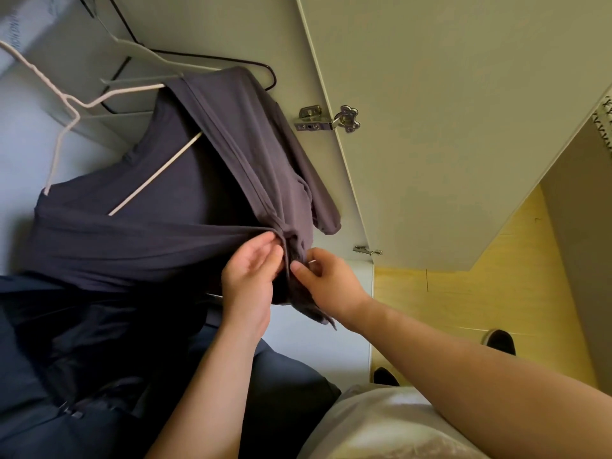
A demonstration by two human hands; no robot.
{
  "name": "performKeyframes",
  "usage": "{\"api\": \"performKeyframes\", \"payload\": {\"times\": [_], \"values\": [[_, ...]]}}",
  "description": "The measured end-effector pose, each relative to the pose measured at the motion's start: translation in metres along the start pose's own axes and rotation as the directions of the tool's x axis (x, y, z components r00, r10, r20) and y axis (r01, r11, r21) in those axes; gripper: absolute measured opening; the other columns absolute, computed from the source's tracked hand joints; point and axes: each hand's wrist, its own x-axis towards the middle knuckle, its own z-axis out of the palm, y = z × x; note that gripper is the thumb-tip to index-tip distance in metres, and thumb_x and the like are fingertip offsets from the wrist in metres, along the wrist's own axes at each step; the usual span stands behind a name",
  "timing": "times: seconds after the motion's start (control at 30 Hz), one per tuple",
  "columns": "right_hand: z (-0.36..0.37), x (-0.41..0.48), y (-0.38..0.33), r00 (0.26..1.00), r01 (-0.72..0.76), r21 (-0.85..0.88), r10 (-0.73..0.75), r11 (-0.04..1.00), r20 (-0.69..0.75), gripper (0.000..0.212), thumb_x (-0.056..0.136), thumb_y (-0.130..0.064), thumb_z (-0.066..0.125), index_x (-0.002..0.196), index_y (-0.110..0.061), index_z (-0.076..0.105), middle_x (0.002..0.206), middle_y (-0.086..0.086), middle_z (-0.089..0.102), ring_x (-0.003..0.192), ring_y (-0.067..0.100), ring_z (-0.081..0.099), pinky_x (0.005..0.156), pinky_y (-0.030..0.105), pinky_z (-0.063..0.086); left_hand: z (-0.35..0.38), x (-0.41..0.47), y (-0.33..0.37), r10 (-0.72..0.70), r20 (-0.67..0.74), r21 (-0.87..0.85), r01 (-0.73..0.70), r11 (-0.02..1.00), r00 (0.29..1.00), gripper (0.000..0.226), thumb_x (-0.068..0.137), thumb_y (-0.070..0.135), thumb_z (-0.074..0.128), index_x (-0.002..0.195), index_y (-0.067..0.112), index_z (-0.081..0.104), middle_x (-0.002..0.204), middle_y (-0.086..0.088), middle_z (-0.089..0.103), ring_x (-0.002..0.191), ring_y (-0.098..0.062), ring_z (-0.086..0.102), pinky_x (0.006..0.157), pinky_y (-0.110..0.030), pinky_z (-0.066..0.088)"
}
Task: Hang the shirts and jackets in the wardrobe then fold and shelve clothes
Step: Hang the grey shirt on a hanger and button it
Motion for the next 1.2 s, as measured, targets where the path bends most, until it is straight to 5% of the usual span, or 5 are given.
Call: {"api": "performKeyframes", "payload": {"times": [0.23,0.47,0.67,0.87,1.2], "values": [[0.000,-0.001,-0.002,0.983,-0.113,0.379,0.049,0.918,0.175,0.016,0.097,-0.008,0.058,0.095,-0.012,0.073,0.089,0.008,0.072,0.085,0.020,0.066,0.089,0.042,0.054,-0.006,-0.007,-0.014,-0.218,-0.078,-0.122,0.208,0.971,0.973,0.032,0.087,-0.013,0.062,0.102,0.012,0.074,0.101,-0.012,0.077,0.094,-0.022,0.075,0.073,-0.022,0.058],[-0.007,-0.001,-0.005,0.972,-0.191,0.460,0.103,0.867,0.209,0.034,0.091,0.011,0.052,0.115,-0.012,0.061,0.091,0.016,0.070,0.081,0.025,0.068,0.072,0.032,0.057,-0.013,-0.002,-0.015,-0.333,-0.044,-0.040,0.331,0.943,0.942,0.024,0.094,0.003,0.063,0.092,0.021,0.078,0.101,-0.004,0.078,0.091,-0.016,0.075,0.073,-0.029,0.055],[-0.011,-0.001,0.003,0.999,0.012,-0.027,-0.012,1.000,0.032,0.020,0.096,-0.026,0.061,0.107,-0.037,0.047,0.082,0.007,0.068,0.060,0.015,0.058,0.054,0.025,0.050,-0.016,-0.007,-0.026,-0.143,-0.271,0.192,0.199,0.961,0.952,0.022,0.096,0.008,0.064,0.088,0.027,0.069,0.092,-0.001,0.075,0.080,-0.015,0.074,0.059,-0.019,0.056],[-0.014,-0.003,0.009,0.970,0.216,-0.404,-0.244,0.889,-0.019,0.011,0.096,-0.017,0.060,0.105,-0.020,0.064,0.083,-0.006,0.064,0.071,0.013,0.058,0.067,0.021,0.047,-0.022,-0.011,-0.035,-0.343,-0.163,0.062,0.356,0.932,0.925,0.032,0.086,-0.015,0.064,0.102,0.012,0.066,0.083,-0.003,0.078,0.074,-0.016,0.076,0.056,-0.017,0.055],[-0.019,-0.007,0.015,0.929,0.354,-0.575,-0.351,0.737,0.122,0.010,0.097,-0.007,0.055,0.096,-0.010,0.065,0.085,0.008,0.063,0.071,0.030,0.055,0.066,0.035,0.048,-0.021,-0.015,-0.050,-0.374,-0.256,0.173,0.423,0.890,0.892,0.012,0.086,-0.005,0.072,0.084,0.008,0.073,0.070,-0.002,0.074,0.059,-0.011,0.069,0.054,-0.017,0.052]]}}
